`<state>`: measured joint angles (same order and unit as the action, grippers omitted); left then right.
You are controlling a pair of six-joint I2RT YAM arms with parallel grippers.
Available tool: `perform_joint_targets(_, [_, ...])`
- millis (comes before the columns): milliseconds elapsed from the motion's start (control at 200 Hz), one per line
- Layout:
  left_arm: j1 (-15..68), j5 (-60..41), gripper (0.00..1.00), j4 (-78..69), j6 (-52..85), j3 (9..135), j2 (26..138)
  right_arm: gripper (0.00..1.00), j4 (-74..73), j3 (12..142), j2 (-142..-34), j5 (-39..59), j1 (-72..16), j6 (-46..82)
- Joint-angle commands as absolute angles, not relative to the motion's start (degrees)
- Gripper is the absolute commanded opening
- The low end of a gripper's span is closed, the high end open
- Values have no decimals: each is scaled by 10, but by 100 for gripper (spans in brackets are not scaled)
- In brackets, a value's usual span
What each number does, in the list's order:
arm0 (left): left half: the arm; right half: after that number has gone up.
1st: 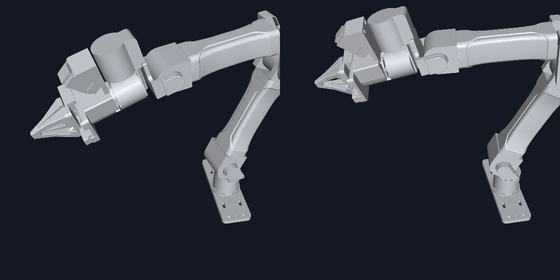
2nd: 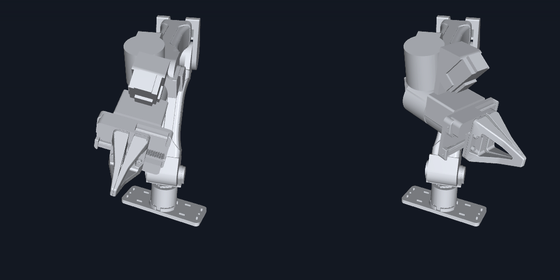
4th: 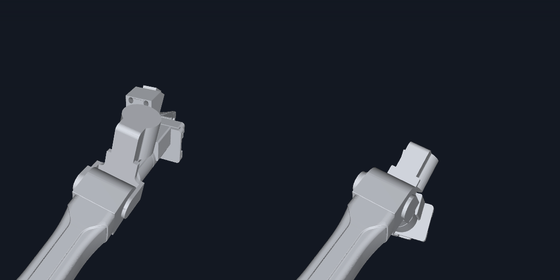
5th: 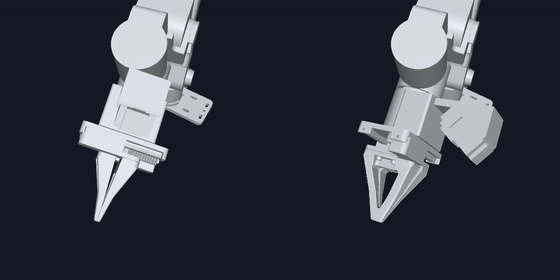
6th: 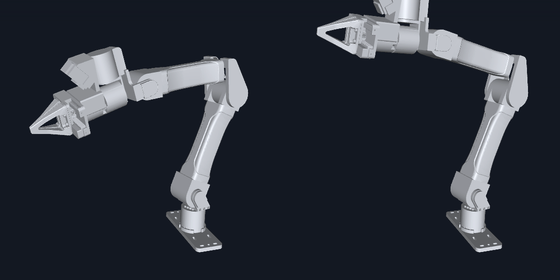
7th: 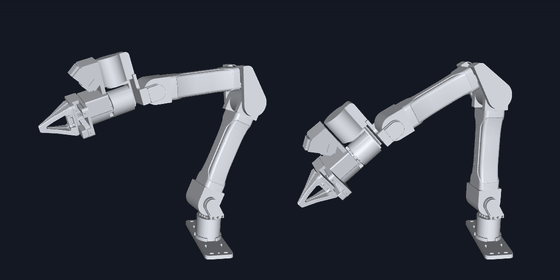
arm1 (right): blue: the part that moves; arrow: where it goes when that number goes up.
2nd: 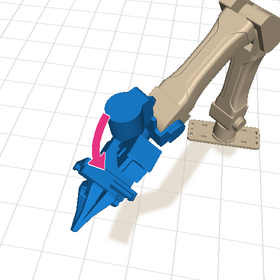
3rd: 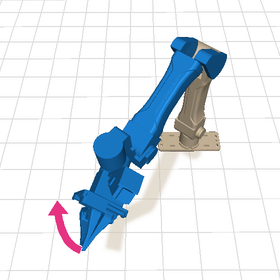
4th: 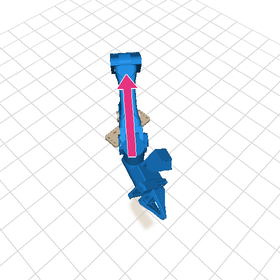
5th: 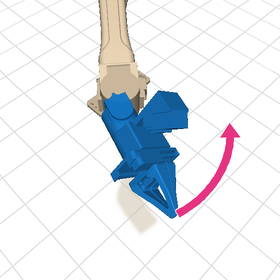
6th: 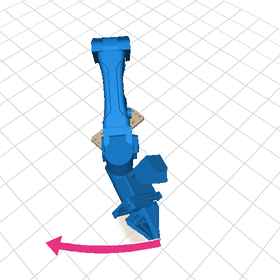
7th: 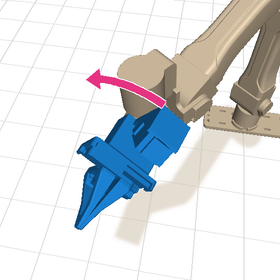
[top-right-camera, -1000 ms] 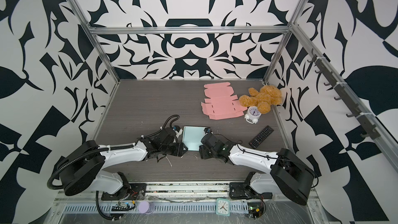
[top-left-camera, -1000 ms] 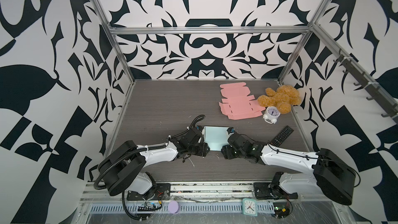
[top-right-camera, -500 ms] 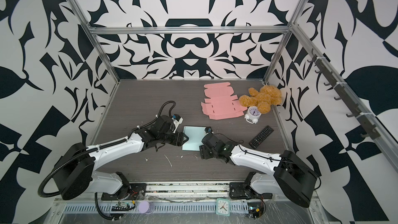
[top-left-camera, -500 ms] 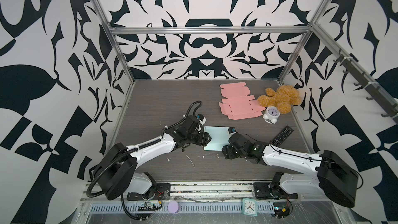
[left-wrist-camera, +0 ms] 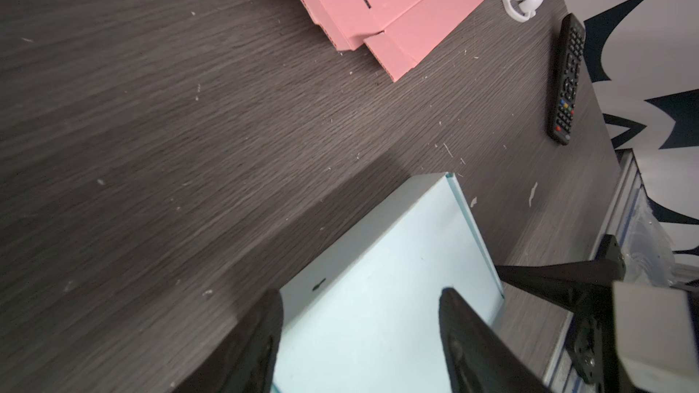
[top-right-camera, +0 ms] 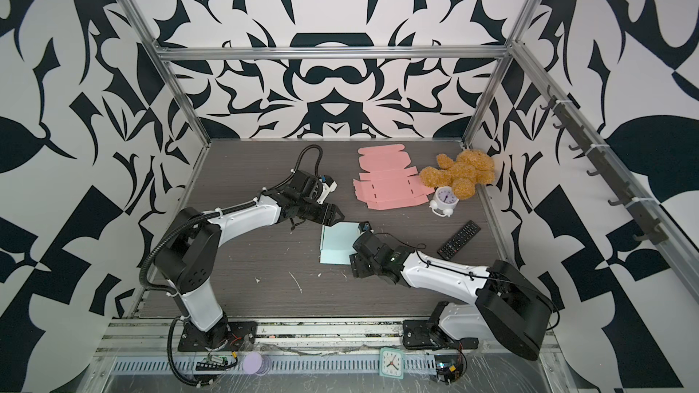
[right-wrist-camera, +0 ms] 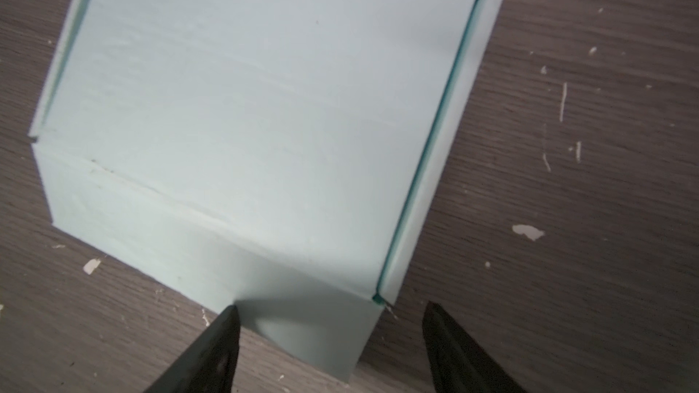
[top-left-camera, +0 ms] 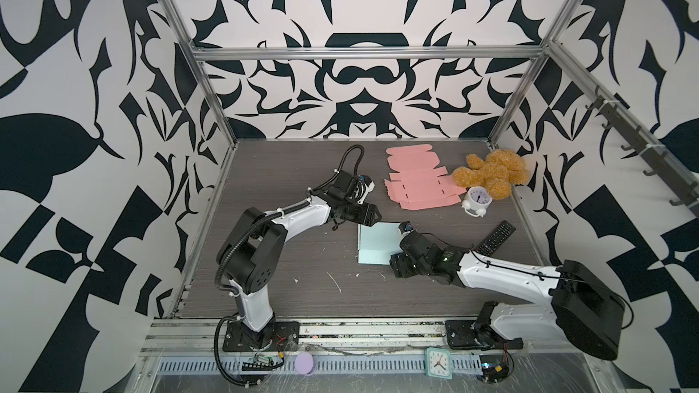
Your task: Fold the paper box
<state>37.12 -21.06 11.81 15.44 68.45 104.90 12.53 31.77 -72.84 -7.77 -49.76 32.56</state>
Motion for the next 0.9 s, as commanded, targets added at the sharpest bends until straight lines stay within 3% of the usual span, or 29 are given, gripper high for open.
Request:
perform_joint_targets(0, [369, -238, 69, 151, 133, 712, 1071, 78, 119, 336, -736, -84, -491, 314])
perform_joint_targets(895, [369, -274, 65, 141, 138, 699, 1117, 78, 68, 347, -787, -50, -444, 275])
